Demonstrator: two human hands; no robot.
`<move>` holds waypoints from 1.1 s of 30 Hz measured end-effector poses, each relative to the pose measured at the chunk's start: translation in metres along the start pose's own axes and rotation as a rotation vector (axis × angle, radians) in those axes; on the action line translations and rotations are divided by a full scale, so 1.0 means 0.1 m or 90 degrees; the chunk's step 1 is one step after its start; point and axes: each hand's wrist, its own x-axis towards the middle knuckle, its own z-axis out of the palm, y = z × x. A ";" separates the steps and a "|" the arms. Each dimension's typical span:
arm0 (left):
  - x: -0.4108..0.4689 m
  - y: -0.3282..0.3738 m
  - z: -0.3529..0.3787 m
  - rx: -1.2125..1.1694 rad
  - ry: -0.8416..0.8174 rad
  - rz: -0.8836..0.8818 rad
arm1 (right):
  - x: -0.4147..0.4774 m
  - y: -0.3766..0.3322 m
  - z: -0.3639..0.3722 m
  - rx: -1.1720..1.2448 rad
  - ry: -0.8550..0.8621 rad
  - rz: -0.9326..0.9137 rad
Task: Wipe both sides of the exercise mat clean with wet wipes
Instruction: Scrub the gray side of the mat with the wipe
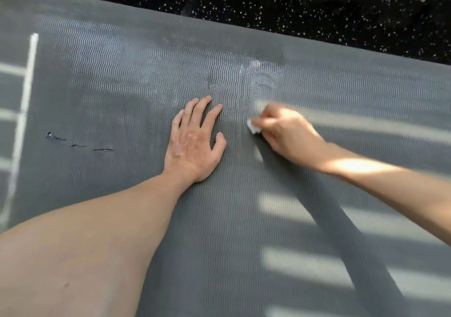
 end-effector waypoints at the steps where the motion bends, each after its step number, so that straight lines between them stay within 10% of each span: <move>1: 0.00 0.00 0.00 -0.002 -0.003 -0.001 | 0.15 0.11 -0.04 -0.027 0.021 0.056; 23: 0.00 0.01 0.00 -0.006 0.003 0.003 | -0.18 -0.21 0.09 0.038 0.033 0.202; 28: 0.00 0.02 0.00 -0.009 0.012 0.006 | -0.63 -0.55 0.20 0.056 -0.053 0.011; 33: -0.01 0.03 -0.01 -0.012 0.011 0.002 | -0.33 -0.30 0.14 0.058 0.042 0.212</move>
